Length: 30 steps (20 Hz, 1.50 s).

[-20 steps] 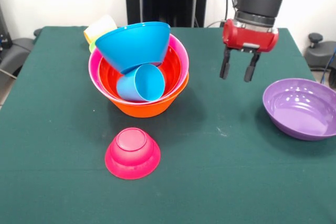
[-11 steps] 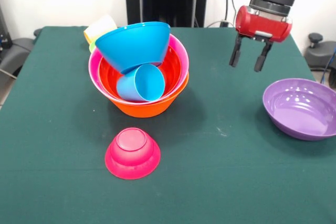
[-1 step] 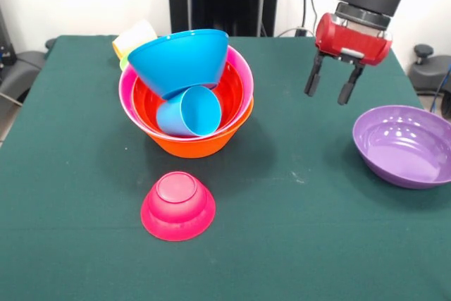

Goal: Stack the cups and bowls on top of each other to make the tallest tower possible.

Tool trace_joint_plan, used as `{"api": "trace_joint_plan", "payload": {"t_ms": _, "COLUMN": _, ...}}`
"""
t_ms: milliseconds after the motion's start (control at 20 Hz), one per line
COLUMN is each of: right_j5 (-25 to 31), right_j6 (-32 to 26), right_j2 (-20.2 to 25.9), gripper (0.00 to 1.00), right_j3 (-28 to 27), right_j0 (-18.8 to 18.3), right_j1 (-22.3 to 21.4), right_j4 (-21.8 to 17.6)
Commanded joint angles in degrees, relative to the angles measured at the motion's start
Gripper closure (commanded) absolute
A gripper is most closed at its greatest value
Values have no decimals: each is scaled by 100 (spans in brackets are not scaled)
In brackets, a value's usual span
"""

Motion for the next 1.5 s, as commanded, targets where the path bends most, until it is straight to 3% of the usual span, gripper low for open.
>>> {"api": "trace_joint_plan", "payload": {"t_ms": 50, "right_j5": 324, "right_j6": 940, "right_j2": 89, "gripper": 0, "right_j3": -414, "right_j0": 168, "right_j1": 389, "right_j4": 386}}
{"api": "trace_joint_plan", "payload": {"t_ms": 150, "right_j5": 354, "right_j6": 900, "right_j2": 58, "gripper": 0, "right_j3": -345, "right_j0": 244, "right_j1": 327, "right_j4": 452}}
{"api": "trace_joint_plan", "payload": {"t_ms": 300, "right_j5": 656, "right_j6": 655, "right_j2": 406, "gripper": 0, "right_j3": 88, "right_j0": 184, "right_j1": -252, "right_j4": 576}}
{"api": "trace_joint_plan", "payload": {"t_ms": 550, "right_j5": 840, "right_j6": 502, "right_j2": 701, "gripper": 0, "right_j3": 328, "right_j0": 110, "right_j1": -699, "right_j4": 801}}
{"api": "trace_joint_plan", "payload": {"t_ms": 900, "right_j5": 369, "right_j6": 269, "right_j2": 1115, "gripper": 0, "right_j3": 467, "right_j0": -189, "right_j1": -904, "right_j4": 812}}
{"api": "trace_joint_plan", "payload": {"t_ms": 1050, "right_j5": 249, "right_j6": 280, "right_j2": 1090, "gripper": 0, "right_j3": 375, "right_j0": -230, "right_j1": -777, "right_j4": 750}}
{"api": "trace_joint_plan", "payload": {"t_ms": 1300, "right_j5": -101, "right_j6": 290, "right_j2": 977, "gripper": 0, "right_j3": -171, "right_j0": -315, "right_j1": -80, "right_j4": 623}}
{"api": "trace_joint_plan", "payload": {"t_ms": 1500, "right_j5": -64, "right_j6": 287, "right_j2": 937, "gripper": 0, "right_j3": -481, "right_j0": -308, "right_j1": 195, "right_j4": 641}}
